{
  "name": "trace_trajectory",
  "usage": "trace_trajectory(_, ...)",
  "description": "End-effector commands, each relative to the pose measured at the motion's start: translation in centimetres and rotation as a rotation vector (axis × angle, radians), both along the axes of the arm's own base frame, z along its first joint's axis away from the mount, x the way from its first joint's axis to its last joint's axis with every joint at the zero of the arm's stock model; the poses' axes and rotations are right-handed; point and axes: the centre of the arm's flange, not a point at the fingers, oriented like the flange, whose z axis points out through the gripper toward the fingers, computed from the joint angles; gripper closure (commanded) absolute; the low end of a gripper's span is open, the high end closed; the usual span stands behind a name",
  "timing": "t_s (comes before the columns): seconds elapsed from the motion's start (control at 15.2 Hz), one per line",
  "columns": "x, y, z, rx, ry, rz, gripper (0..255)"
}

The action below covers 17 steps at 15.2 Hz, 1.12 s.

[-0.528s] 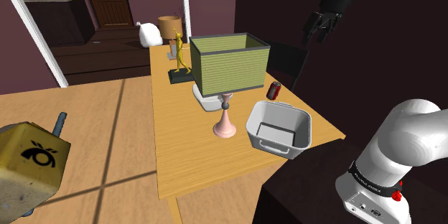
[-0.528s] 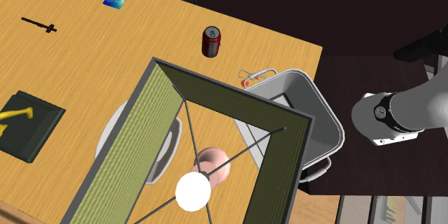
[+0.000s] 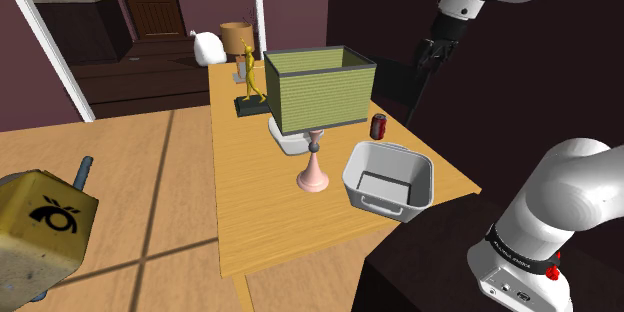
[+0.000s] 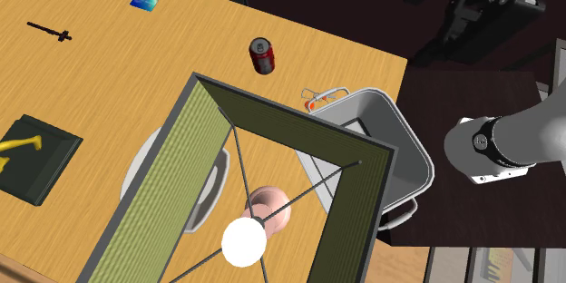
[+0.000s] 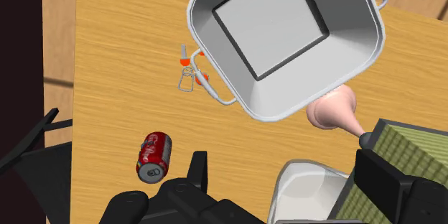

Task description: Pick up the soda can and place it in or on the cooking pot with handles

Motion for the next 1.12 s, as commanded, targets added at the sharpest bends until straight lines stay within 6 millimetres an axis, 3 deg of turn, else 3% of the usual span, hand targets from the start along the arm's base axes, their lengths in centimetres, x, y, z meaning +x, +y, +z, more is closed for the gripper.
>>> trace_trajectory(0.0,1.3,-1.4,-1.6,0.003,0.001,0.003,0)
trace_trajectory(1.06,11.3,-12.5,-17.1,0.031,0.024,0.018,0)
